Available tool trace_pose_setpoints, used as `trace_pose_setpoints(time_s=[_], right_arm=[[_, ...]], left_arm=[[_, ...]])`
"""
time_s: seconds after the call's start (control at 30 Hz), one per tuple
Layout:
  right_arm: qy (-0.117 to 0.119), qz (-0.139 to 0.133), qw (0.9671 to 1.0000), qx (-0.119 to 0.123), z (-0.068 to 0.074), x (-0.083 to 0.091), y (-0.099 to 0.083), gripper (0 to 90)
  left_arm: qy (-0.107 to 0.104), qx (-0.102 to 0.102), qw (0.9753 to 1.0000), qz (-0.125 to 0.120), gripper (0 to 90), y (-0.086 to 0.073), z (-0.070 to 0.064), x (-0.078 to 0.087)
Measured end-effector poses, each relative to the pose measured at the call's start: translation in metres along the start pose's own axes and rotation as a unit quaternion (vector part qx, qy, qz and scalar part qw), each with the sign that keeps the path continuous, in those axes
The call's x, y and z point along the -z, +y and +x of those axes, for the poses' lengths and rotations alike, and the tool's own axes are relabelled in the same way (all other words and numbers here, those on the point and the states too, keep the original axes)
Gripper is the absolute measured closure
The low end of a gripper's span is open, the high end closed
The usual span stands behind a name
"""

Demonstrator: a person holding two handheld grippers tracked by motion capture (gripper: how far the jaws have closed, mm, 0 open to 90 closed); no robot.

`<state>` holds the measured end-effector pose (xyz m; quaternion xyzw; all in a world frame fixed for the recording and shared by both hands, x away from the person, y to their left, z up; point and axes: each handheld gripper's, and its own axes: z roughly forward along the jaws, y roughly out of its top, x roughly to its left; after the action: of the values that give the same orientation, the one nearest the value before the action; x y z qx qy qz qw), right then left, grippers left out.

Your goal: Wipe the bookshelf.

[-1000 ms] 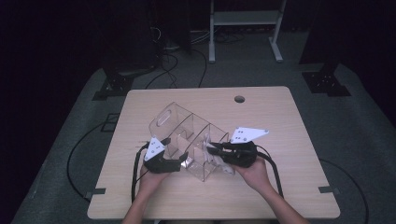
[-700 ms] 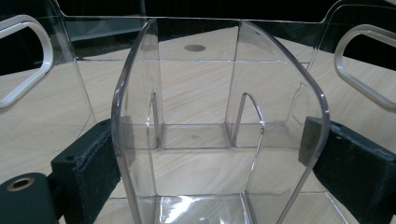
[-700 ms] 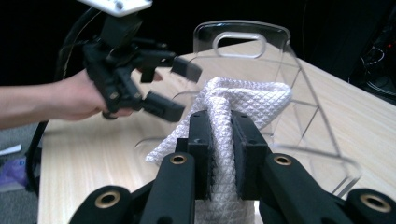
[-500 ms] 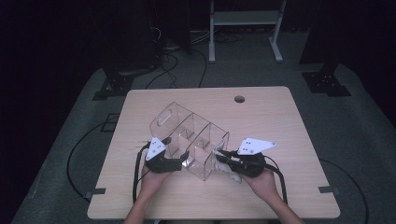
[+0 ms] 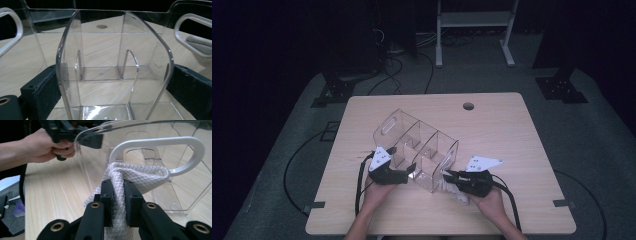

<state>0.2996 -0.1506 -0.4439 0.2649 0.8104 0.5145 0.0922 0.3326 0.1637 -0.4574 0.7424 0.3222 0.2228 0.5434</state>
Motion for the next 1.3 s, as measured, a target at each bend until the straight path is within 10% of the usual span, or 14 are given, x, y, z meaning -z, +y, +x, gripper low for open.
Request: trace_pose_setpoints(time_s=[0.87,1.3], right_arm=[[-0.064,-0.008,0.996,-0.062,-0.054,0.041,-0.017,78.5],[-0.064,-0.014,0.9955,-0.069,-0.051,0.057,-0.027,78.5]], left_arm=[[-0.043,-0.024,0.9988,-0.001,4.3,0.005,-0.027,-0.013],[-0.057,-0.031,0.9979,0.004,4.5,0.005,-0.033,-0.017]])
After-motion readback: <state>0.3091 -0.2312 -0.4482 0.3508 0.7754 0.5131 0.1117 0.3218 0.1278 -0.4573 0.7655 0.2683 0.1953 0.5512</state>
